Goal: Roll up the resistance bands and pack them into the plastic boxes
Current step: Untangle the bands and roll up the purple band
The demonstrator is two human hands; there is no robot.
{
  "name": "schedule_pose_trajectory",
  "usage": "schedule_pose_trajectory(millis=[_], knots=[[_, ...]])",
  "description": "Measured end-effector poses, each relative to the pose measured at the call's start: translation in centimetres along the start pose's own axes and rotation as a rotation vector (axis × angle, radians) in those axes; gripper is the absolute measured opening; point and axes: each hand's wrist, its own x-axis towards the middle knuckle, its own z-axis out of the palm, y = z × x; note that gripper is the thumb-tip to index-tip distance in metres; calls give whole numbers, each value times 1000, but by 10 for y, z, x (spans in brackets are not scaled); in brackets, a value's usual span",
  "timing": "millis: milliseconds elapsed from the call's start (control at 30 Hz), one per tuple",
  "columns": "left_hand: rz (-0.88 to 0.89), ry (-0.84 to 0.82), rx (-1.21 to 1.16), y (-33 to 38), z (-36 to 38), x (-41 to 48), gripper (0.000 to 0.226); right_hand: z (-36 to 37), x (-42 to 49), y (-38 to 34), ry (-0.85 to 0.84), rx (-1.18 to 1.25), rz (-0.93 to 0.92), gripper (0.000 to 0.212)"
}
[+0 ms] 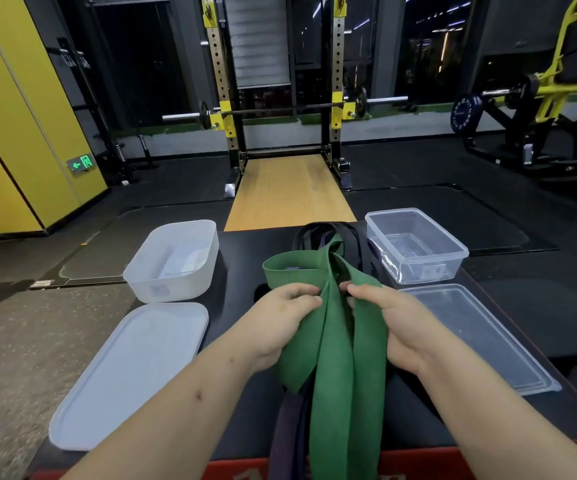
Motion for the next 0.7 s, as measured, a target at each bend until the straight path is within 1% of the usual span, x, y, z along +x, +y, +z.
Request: schedule_pose_trajectory(millis=[67, 133, 233, 267, 333, 467, 533, 600, 667, 700], knots=[[-41, -15, -60, 1, 0, -1, 21, -3, 0, 0, 23, -86, 18, 20], [-54, -30, -73, 0, -1, -1, 24, -7, 1, -1, 34, -105, 64, 29], [-47, -57, -109, 3, -1, 1, 41, -10, -1, -8, 25, -118, 124, 33], [-29, -57, -120, 4, -1, 2, 40, -11, -3, -12, 14, -125, 145, 33], [-13, -7, -154, 6, -2, 2, 36, -15, -7, -17, -4, -130, 166, 29], [24, -17, -154, 10, -7, -1, 42, -23, -12, -30, 113, -130, 178, 24], [21, -19, -133, 12, -10, -2, 49, -30, -14, -39, 158, -97, 158, 23], [23, 11, -122, 12, -13, -3, 56, -39, -16, -49, 197, -107, 93, 23], [8, 43, -188, 13, -20, -3, 58, -47, -20, -56, 214, -169, 50, 20], [-3, 33, -240, 14, -24, -3, 57, -50, -19, -56, 218, -229, 54, 19]])
